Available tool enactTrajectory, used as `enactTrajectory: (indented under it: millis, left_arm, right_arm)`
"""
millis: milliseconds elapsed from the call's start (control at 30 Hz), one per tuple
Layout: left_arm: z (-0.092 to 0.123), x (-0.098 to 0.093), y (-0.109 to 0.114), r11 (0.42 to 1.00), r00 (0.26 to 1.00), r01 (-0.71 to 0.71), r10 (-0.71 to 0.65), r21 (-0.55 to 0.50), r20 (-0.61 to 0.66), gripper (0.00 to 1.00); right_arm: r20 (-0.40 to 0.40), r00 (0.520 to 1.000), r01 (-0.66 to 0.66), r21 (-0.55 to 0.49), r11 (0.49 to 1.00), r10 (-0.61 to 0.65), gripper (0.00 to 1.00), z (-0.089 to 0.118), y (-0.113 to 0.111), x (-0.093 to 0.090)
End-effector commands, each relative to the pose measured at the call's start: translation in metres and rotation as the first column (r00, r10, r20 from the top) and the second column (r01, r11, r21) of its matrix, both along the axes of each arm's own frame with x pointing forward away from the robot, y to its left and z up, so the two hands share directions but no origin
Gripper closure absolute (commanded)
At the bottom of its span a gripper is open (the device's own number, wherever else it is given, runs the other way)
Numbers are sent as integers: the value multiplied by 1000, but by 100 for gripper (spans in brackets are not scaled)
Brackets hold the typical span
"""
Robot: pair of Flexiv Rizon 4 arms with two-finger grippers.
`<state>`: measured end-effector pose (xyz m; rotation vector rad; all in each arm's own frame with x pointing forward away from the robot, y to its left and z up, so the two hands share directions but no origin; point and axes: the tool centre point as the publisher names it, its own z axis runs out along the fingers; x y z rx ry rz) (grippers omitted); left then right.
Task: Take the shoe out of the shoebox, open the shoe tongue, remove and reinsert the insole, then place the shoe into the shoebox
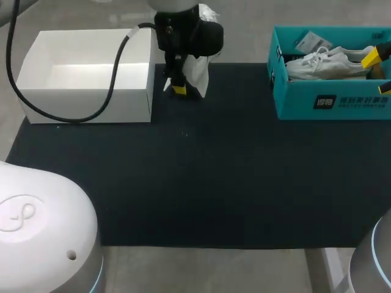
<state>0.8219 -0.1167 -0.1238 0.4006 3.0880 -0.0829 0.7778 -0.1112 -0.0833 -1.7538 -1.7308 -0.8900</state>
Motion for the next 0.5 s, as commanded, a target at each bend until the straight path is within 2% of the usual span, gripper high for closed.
enactTrajectory:
  millis: [33,500]
  left_arm:
    - [-3,28,43,999,1000,-8,7,-40,-23,100]
    - [-15,119,177,993,992,-118,118,7,-33,100]
  right_arm:
    - [-2,1000,-1,-2,1000,1,0,0,0,1]
    - [-2,1000,-1,-2,1000,1,0,0,0,1]
